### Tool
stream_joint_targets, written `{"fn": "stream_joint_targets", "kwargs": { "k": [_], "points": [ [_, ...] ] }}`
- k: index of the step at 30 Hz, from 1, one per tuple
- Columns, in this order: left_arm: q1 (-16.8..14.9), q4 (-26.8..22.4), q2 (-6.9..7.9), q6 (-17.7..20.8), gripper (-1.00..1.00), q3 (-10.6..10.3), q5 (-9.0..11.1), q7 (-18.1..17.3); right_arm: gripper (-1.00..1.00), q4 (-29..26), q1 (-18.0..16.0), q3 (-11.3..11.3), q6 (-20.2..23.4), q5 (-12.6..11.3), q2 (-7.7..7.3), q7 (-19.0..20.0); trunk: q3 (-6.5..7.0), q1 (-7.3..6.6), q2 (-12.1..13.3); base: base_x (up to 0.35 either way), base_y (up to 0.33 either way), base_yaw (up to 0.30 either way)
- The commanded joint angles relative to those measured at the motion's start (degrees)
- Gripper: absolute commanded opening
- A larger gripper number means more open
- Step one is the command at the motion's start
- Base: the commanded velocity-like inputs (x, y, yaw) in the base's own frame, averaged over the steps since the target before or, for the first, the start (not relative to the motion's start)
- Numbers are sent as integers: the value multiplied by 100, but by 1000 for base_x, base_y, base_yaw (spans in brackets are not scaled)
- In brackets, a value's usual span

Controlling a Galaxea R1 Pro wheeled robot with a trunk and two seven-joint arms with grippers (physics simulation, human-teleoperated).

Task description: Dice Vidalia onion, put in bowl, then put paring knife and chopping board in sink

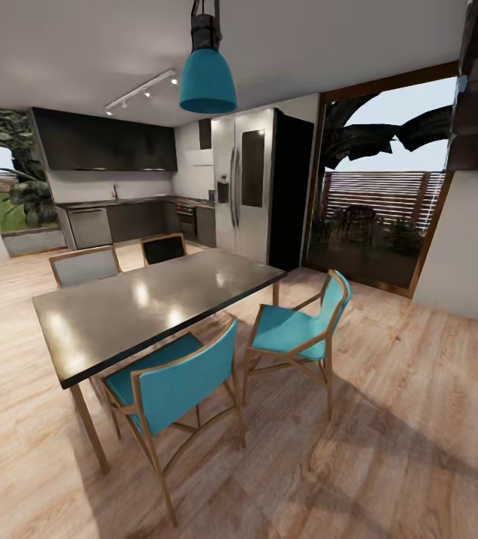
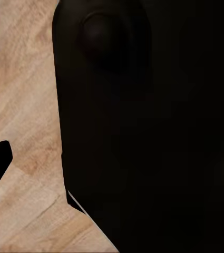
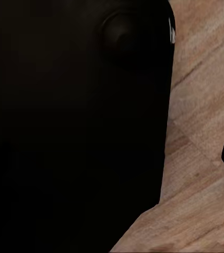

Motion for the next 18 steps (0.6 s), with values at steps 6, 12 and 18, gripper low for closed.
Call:
{"fn": "stream_joint_targets", "kwargs": {
  "k": [6,12,18],
  "points": [
    [20,-5,-56,86,100,12,-37,-10,100,-26,-18,42,42,28,-18,-13,-3,0,-2,0,0,0],
    [84,7,6,7,100,1,-36,-9,100,-133,-68,35,69,10,127,-15,-3,0,-2,0,0,0],
    [87,37,17,-7,100,0,-32,-9,100,-140,-71,35,70,9,123,-14,-3,0,-2,0,0,0]
  ]
}}
